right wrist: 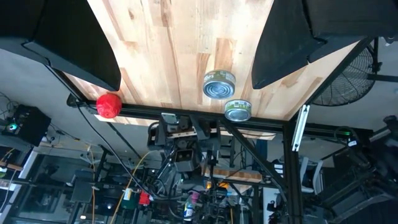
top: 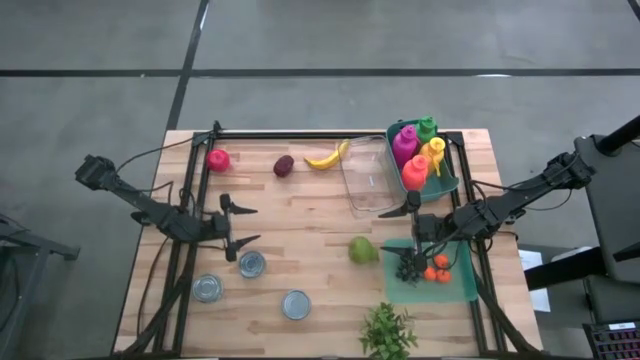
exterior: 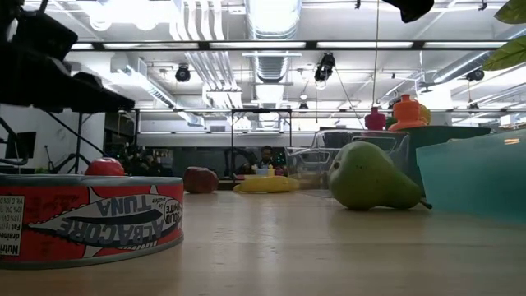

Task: Pick & Place Food Item
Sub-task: Put the pear into the green transparent bin

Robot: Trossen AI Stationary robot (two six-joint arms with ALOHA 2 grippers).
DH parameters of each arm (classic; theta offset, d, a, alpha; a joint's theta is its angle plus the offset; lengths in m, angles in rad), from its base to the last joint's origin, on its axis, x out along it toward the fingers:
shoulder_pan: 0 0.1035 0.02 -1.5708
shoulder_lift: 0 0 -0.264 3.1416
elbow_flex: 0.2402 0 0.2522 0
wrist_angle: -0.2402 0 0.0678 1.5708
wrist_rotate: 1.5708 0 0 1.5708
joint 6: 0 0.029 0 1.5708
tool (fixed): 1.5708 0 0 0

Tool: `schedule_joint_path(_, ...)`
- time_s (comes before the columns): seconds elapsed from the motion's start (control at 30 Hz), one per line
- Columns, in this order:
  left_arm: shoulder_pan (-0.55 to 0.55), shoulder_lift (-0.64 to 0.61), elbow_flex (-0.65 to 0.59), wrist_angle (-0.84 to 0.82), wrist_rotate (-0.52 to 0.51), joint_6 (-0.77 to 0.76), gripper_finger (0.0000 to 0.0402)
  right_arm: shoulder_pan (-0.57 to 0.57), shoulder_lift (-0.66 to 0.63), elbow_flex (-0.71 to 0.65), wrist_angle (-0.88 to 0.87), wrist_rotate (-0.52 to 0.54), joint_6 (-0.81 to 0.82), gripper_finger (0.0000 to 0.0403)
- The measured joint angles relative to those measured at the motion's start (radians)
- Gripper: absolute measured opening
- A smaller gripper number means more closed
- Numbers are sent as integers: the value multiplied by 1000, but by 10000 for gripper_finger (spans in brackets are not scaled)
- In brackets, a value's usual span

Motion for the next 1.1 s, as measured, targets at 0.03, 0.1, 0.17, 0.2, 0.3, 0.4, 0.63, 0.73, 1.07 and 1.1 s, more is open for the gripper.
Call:
schedule_joint_path(0.03,0,0,0,-19,0,0,343,0,0,0,0,0,0,359)
schedule_joint_path(0.1,0,0,0,-59,0,0,343,0,0,0,0,0,0,359)
schedule_joint_path(0.17,0,0,0,-101,0,0,343,0,0,0,0,0,0,359)
schedule_joint_path(0.2,0,0,0,-121,0,0,343,0,0,0,0,0,0,359)
schedule_joint_path(0.3,0,1,0,-160,0,1,343,0,0,0,3,0,0,359)
schedule_joint_path(0.4,0,1,0,-161,0,1,343,0,0,0,8,0,44,359)
schedule_joint_path(0.63,0,1,0,-161,0,1,343,0,0,0,8,-1,277,359)
schedule_joint_path(0.73,0,1,0,-161,0,1,343,0,0,0,8,-1,342,359)
schedule_joint_path(1.07,0,1,0,-161,0,2,343,-2,56,0,-162,51,498,359)
schedule_joint_path(1.1,0,1,0,-161,0,2,343,-3,74,0,-174,56,514,359)
